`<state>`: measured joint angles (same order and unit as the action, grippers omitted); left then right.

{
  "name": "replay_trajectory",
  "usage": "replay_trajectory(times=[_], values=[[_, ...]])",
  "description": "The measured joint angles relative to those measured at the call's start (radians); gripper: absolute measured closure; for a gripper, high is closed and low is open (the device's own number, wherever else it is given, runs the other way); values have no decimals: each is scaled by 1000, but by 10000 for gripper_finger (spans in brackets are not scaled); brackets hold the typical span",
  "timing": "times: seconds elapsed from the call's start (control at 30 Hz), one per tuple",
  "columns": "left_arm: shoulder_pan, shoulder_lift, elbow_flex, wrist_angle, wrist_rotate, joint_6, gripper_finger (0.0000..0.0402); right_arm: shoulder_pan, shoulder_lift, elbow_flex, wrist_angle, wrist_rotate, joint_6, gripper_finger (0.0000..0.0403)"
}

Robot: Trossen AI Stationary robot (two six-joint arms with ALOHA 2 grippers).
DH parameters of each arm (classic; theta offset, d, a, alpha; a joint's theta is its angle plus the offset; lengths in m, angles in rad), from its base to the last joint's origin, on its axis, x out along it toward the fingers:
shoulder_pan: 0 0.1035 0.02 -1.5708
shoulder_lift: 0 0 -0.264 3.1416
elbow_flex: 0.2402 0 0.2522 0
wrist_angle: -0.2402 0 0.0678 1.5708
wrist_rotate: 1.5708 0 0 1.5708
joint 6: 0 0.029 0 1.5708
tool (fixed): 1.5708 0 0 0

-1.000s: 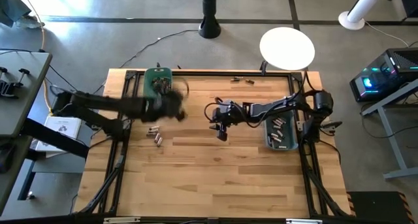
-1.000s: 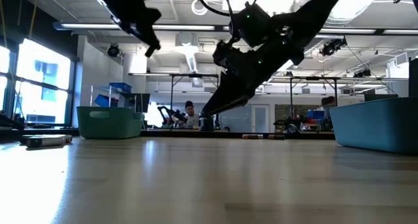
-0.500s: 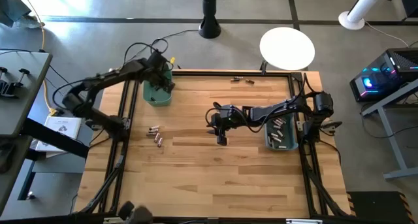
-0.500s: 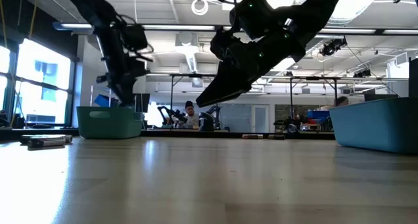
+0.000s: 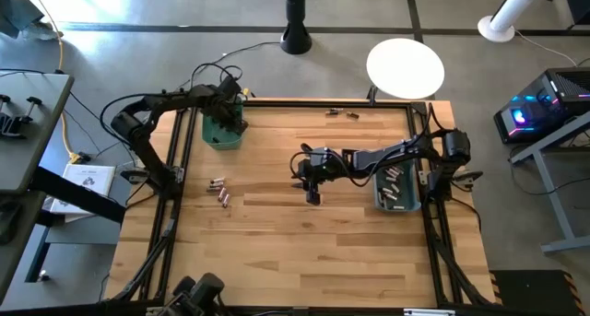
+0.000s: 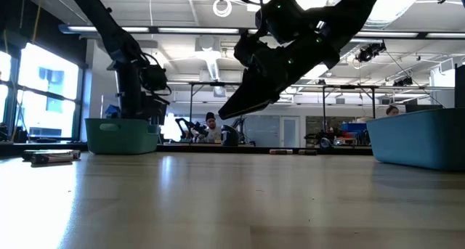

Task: Sort batteries
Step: Put the black battery into the green bin

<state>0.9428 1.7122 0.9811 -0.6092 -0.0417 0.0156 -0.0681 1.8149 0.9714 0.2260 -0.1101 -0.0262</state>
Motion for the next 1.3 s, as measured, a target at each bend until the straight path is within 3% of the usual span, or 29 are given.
replay_trajectory(times=[0.17,0.43,0.63,0.8,0.93,1.1,1.2,1.3], values=[[0,4,1,16,-21,-8,333,0,0,0,0,0,0,274],[14,-68,0,9,-29,15,249,2,0,0,0,0,3,274],[20,-245,0,-64,-53,5,231,2,0,0,1,-1,3,274],[-52,-451,0,-111,-59,-50,230,2,0,0,7,-1,3,274],[-229,-600,0,-161,-140,-114,234,2,0,0,28,-1,3,274],[-600,-714,-3,-245,-311,-190,255,2,0,0,37,-2,2,274],[-836,-740,-46,-274,-344,-238,267,5,0,0,37,-2,1,274],[-1035,-743,-94,-319,-351,-407,275,11,0,0,37,-2,-1,274]])
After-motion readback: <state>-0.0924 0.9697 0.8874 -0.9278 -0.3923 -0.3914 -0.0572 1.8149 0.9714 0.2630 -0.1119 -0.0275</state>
